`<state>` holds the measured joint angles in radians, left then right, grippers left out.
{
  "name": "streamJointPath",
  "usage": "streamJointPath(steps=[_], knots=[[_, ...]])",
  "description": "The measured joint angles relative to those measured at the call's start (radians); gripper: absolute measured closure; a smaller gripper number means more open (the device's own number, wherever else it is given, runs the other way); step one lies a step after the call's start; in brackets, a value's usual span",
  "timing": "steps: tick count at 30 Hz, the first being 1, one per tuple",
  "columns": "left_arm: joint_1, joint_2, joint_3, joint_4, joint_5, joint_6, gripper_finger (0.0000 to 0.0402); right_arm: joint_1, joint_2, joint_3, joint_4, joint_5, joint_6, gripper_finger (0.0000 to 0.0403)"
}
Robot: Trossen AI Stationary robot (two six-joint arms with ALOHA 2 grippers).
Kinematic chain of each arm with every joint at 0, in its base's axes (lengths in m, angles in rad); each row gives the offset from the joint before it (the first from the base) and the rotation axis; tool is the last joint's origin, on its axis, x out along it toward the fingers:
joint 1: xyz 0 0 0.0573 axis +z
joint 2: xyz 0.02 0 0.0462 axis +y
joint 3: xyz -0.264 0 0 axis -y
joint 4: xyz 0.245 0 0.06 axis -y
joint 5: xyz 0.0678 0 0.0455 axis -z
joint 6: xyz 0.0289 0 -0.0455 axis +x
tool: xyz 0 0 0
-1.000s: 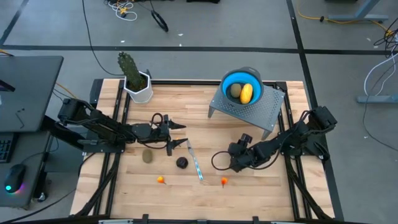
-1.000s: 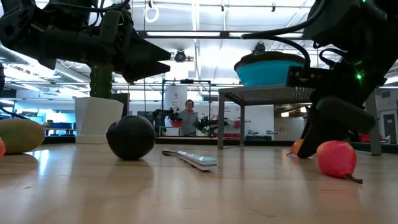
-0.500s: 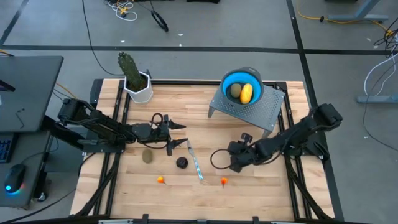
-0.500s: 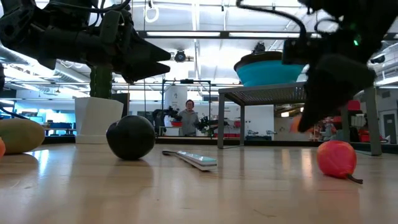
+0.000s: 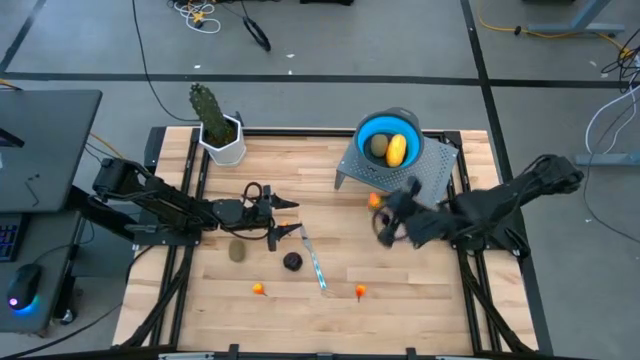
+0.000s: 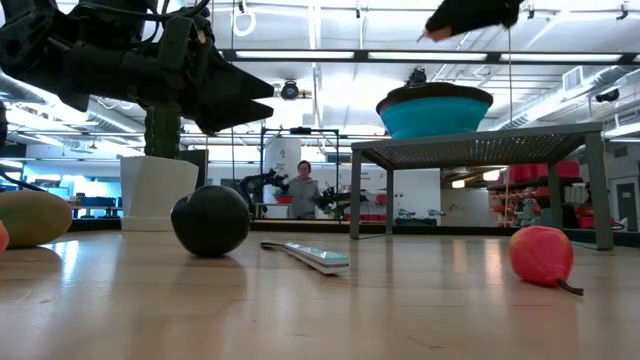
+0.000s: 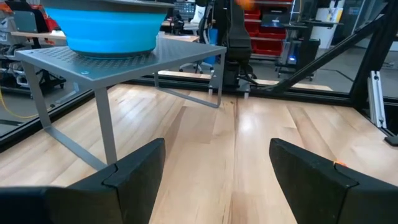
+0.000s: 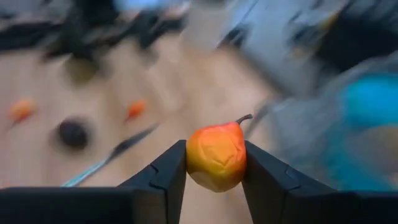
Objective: Pick & Place Fruit
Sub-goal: Put the orange peach in the blue strainer bowl on the shelf
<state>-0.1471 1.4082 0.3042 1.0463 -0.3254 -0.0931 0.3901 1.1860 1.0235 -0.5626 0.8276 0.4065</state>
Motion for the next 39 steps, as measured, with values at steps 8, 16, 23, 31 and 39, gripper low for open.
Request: streamJointPath(steps=[8,16,23,31,39], knots=[[0.000,0.000,0.000,-0.001,-0.003,-0.005,0.0107,-0.248,-0.095,0.005,0.017,0.120,-0.164,0.0265],[-0.006,0.000,0.000,-0.014,-0.003,-0.009,0.0107,-0.493,-0.092,0.004,0.039,-0.132,-0.223,0.0262],[-0.010,0.000,0.000,-0.018,-0.020,-0.001,0.0107,-0.606,-0.092,-0.016,0.030,-0.230,-0.249,0.0249],[-0.010,0.000,0.000,-0.018,-0.022,0.001,0.0107,-0.662,-0.092,-0.057,0.020,-0.323,-0.273,0.0240],[-0.010,0.000,0.000,-0.018,-0.022,0.001,0.0107,-0.665,-0.091,-0.071,0.021,-0.335,-0.274,0.0177]])
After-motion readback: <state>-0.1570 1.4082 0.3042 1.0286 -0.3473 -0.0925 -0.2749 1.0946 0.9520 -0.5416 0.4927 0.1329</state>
